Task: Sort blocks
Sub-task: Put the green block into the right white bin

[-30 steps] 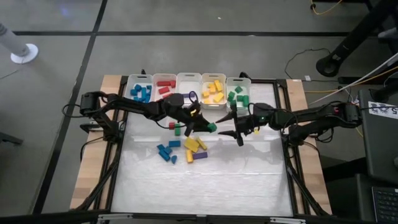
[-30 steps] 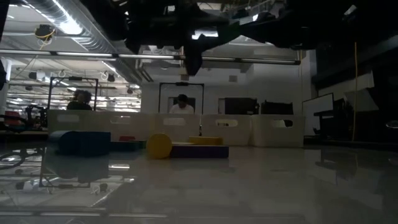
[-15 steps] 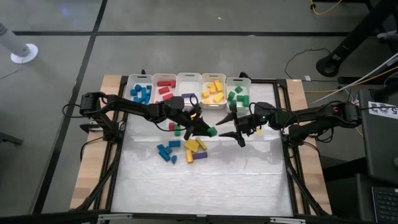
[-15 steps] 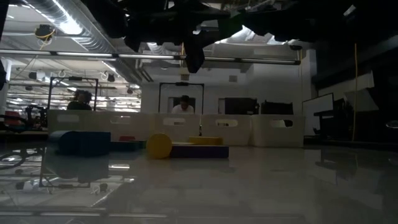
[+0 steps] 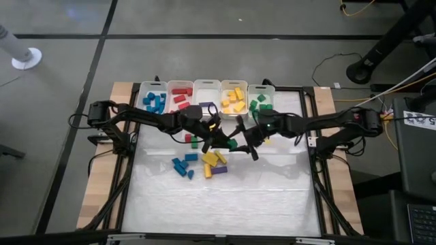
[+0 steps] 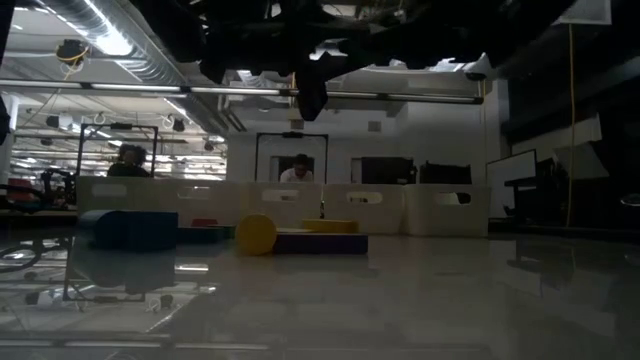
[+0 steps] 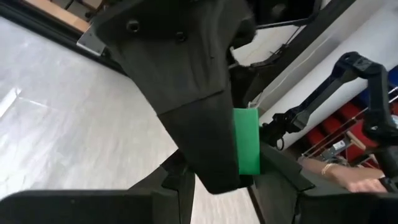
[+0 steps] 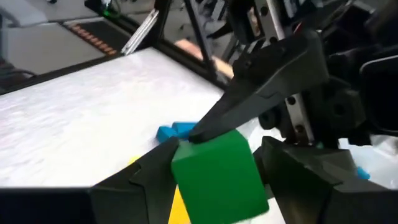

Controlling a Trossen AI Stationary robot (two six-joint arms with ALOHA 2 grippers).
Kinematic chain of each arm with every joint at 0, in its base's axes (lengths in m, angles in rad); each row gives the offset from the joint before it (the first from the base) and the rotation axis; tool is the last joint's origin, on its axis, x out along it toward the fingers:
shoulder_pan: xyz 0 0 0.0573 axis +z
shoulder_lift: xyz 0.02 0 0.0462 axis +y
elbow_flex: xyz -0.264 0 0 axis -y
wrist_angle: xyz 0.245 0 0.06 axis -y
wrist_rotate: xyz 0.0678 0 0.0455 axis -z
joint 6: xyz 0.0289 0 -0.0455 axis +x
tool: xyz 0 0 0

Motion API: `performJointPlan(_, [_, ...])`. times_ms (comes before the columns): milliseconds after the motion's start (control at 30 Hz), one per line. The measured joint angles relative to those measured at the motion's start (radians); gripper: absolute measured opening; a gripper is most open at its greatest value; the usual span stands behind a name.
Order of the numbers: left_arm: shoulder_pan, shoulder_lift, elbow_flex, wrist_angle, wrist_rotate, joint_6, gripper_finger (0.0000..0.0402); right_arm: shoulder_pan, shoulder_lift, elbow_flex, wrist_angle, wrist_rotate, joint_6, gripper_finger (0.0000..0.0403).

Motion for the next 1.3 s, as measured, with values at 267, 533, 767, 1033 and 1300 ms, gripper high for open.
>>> performJointPlan(267, [0.0,0.001,0.0,-0.033,-0.001,0.011,0.0136,0.0,0.008,0.044,-0.1,0.002,0.001,0.0198])
performJointPlan(533, [0.001,0.001,0.0,-0.021,0.003,-0.011,0.0139,0.002,0.006,0.048,-0.119,0.02,-0.037,0.0141])
performJointPlan(767, [0.003,0.001,0.0,-0.017,-0.016,-0.023,0.0169,0.0,0.005,0.048,-0.123,0.041,-0.032,0.016])
performJointPlan(1033, [0.061,0.0,0.001,-0.027,-0.006,-0.06,0.0208,-0.001,-0.026,0.047,-0.174,0.186,-0.036,0.0138])
performJointPlan(1300, [0.122,-0.001,0.001,-0.128,0.018,-0.008,0.0211,-0.002,-0.133,0.045,-0.343,0.388,-0.05,0.0152])
